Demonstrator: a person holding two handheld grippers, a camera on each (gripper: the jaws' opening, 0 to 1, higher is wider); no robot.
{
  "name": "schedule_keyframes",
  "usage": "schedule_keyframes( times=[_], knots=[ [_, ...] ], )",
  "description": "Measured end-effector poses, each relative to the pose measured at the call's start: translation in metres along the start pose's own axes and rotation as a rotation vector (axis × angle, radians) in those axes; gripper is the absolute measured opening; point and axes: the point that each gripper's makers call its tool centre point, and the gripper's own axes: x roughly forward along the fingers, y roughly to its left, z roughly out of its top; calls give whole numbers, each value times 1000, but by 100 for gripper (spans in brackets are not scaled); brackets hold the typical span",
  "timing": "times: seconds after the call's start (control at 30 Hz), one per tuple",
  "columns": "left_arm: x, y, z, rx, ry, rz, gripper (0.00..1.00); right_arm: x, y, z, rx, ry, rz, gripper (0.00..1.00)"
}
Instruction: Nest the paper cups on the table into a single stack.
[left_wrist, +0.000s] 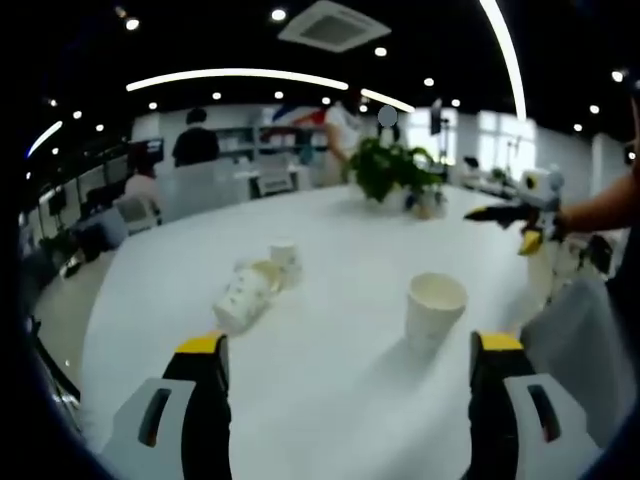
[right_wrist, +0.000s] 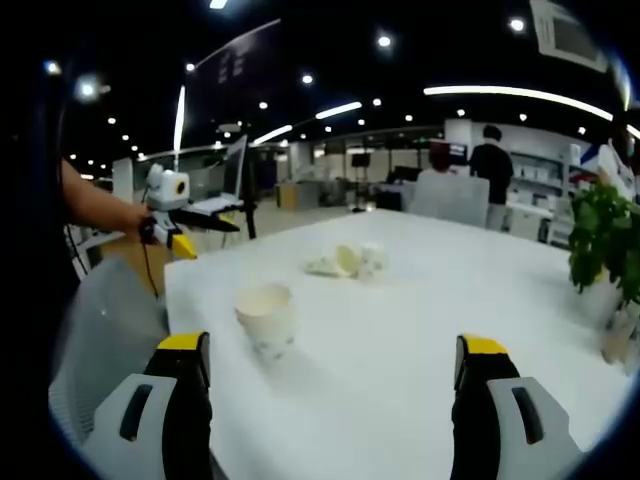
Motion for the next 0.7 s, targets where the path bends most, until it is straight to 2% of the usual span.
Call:
schedule_keyframes(
  times=[0.37,0.7],
  knots=[
    [0,0,0,-12,4,6,98,2,0,0,0,4,3,100],
    [6,16,5,-4,50,8,98,3,0,-1,8,1,5,100]
  ],
)
